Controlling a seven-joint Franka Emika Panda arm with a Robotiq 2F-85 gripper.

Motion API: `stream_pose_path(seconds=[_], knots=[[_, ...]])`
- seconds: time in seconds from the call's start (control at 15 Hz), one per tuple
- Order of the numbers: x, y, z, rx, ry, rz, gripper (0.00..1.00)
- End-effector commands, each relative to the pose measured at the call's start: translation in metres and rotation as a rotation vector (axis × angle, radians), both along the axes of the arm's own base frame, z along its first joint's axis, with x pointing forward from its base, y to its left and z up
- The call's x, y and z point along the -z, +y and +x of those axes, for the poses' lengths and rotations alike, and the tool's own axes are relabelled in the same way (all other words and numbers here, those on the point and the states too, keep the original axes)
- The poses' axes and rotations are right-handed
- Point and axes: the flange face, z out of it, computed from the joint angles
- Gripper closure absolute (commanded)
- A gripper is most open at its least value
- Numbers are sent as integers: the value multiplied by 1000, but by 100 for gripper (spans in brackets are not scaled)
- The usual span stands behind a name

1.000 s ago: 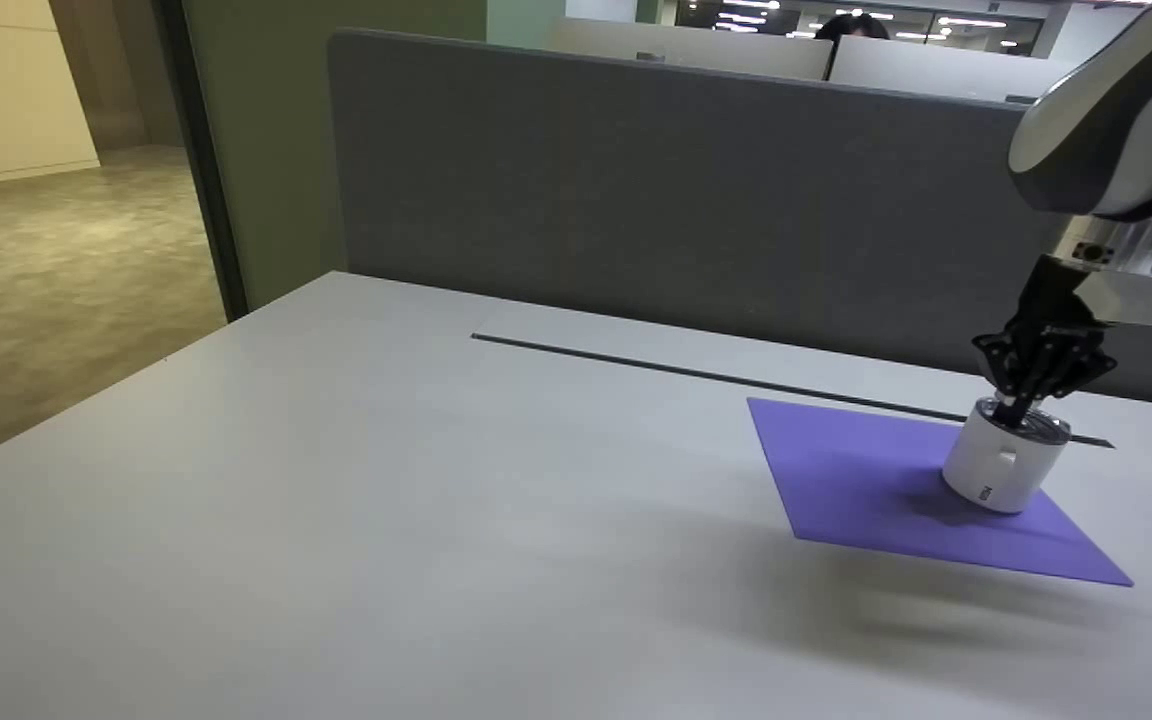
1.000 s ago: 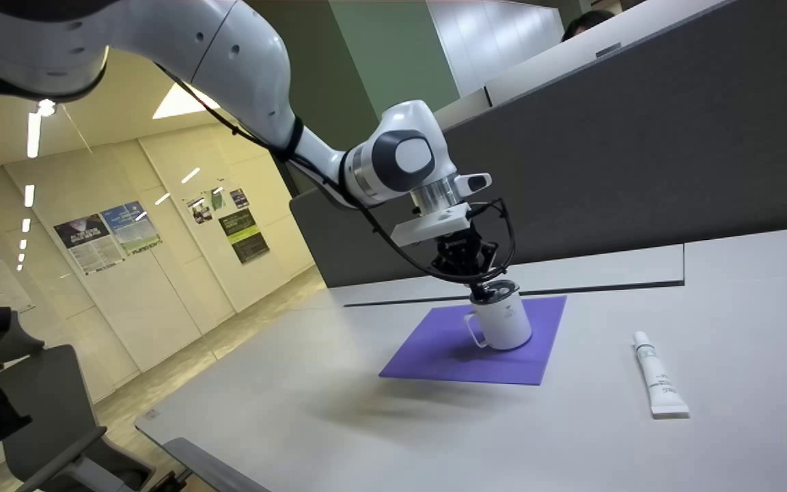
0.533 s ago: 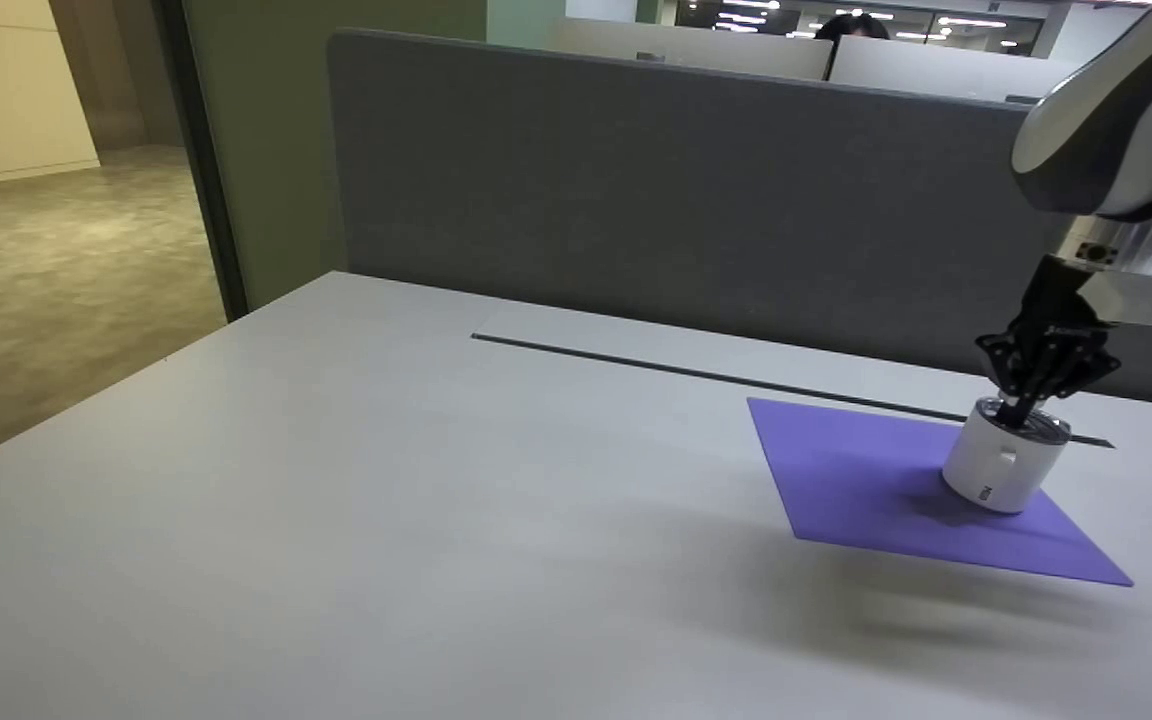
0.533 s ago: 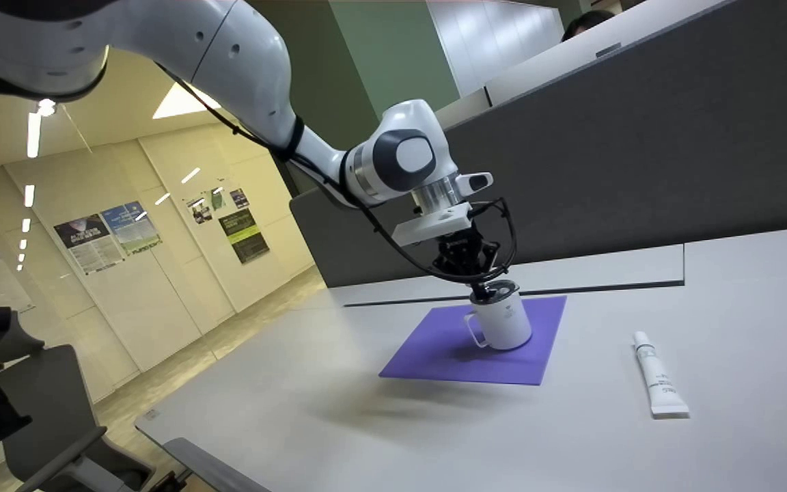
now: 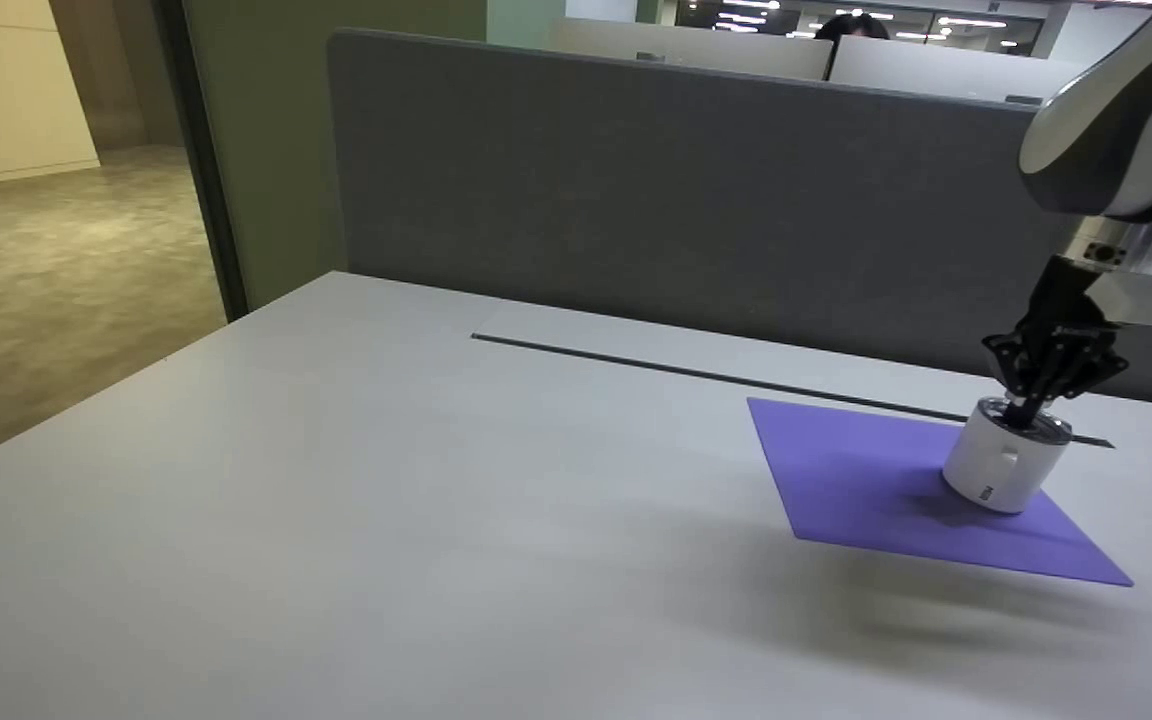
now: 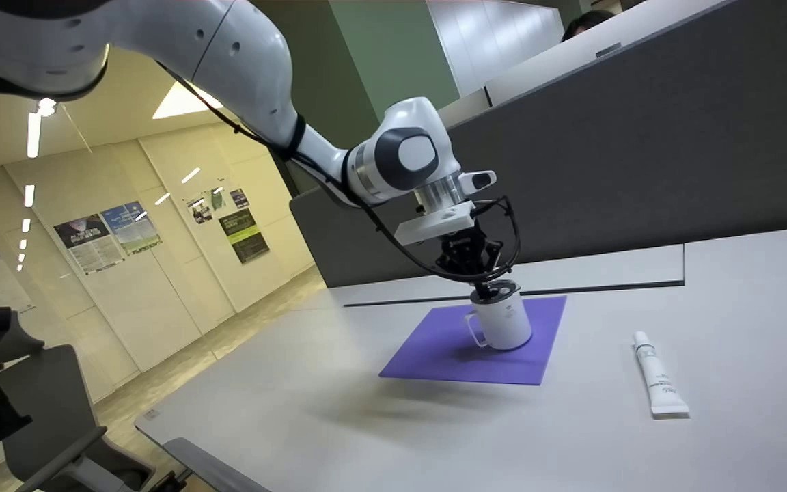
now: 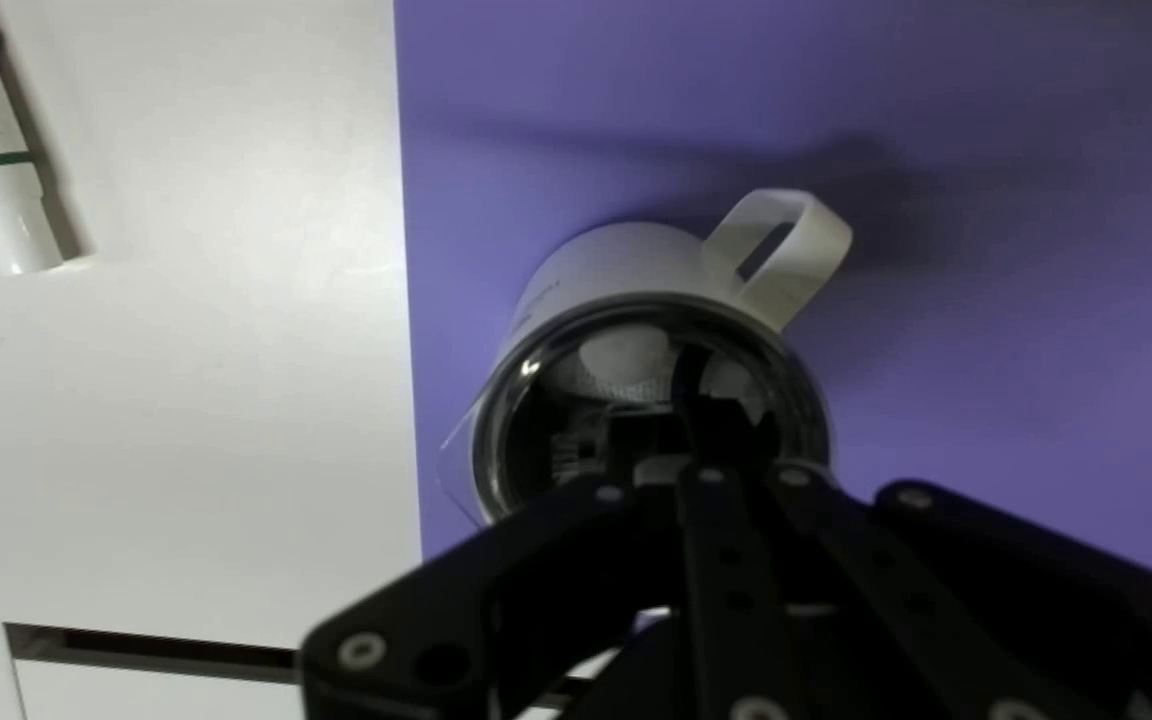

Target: Open the sliding lid on the top of the travel mug

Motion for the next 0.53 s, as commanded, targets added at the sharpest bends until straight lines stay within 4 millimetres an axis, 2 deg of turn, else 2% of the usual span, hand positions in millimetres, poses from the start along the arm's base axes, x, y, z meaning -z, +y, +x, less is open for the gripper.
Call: stream_pose_path(seconds=[0.0, 0.2, 0.33, 0.47], knots=[[2, -9, -1, 32, 4, -7, 100], [-6, -6, 4, 41, -17, 13, 100], [-27, -3, 12, 56, -57, 46, 100], [-59, -2, 19, 59, -87, 51, 100]])
